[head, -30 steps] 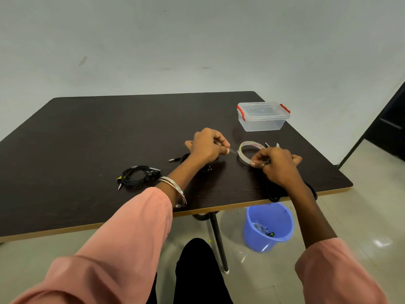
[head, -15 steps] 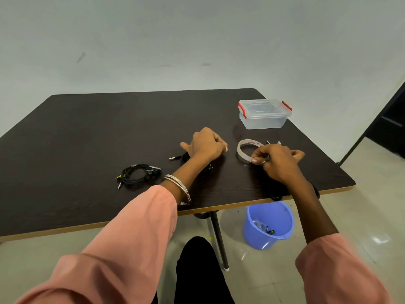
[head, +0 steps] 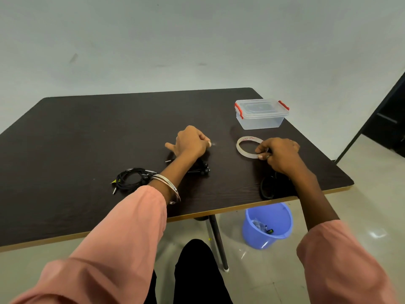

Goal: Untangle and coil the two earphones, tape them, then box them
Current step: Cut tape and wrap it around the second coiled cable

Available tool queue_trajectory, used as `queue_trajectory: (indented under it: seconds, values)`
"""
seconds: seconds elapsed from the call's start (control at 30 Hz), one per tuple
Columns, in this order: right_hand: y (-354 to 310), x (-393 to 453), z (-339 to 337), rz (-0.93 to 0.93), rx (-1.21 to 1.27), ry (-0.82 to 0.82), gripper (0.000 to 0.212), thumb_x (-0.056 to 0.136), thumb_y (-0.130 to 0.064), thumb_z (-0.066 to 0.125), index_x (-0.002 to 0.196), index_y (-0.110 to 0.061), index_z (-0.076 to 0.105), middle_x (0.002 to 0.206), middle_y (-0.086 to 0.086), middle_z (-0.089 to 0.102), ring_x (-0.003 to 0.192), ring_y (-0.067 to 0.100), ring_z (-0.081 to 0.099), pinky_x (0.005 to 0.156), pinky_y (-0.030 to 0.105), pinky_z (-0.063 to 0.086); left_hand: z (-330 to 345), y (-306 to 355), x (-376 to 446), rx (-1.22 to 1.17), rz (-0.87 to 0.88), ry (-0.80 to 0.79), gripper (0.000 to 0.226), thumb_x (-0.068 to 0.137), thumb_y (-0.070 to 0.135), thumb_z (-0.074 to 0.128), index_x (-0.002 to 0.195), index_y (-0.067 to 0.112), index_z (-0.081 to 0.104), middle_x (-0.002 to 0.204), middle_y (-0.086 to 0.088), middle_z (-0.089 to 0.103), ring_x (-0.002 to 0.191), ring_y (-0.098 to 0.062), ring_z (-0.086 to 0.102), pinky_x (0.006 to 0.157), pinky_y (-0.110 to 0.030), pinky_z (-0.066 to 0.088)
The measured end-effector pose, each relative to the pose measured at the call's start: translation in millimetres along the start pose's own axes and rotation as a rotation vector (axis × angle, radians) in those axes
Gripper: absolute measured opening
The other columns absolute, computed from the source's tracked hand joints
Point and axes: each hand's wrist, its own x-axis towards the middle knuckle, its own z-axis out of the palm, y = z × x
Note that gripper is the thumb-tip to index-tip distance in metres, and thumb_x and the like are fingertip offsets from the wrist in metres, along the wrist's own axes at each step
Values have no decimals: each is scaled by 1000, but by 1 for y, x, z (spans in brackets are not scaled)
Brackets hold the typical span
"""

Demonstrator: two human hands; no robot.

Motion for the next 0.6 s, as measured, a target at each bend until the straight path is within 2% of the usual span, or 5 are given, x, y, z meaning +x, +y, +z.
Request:
queue_trajectory:
  seconds: [0.13, 0.23, 0.3, 0.4, 0.6]
  values:
    - [-3, -17, -9, 12, 93, 143, 29, 83, -20, 73, 111, -26, 68, 124, 1, 62, 120, 26, 50, 101, 45, 30, 2, -1, -3, -24, 63, -64, 4, 84, 22, 72, 81, 24, 74, 93, 5, 71, 106, -20, 57, 110, -65, 9]
    - [-7, -37, -22, 180, 69, 238, 17, 87, -29, 69, 100, -20, 68, 111, 7, 64, 114, 30, 50, 96, 45, 31, 0, -2, -3, -34, 96, -80, 4, 82, 24, 73, 86, 25, 73, 94, 5, 71, 105, -20, 57, 109, -60, 13]
    - [-11, -55, -26, 301, 47, 175, 35, 82, -41, 71, 93, -10, 61, 102, 10, 61, 107, 37, 53, 94, 48, 37, -2, -2, -3, -21, 102, -80, 4, 83, 22, 72, 85, 24, 73, 93, 5, 71, 105, -21, 57, 108, -59, 12]
    - [-18, -78, -25, 413, 3, 55, 59, 75, -49, 75, 110, -7, 53, 109, 17, 54, 111, 40, 52, 88, 45, 43, -6, 0, -6, 9, 124, -86, 12, 85, 16, 67, 78, 22, 75, 92, 6, 72, 103, -21, 57, 108, -60, 11]
    - [-24, -89, -21, 430, -73, 8, 58, 77, -45, 76, 117, -9, 54, 118, 15, 56, 113, 37, 53, 83, 41, 41, -8, -1, -12, 56, 151, -78, 12, 89, 18, 64, 85, 20, 75, 98, 1, 71, 108, -24, 55, 110, -60, 13]
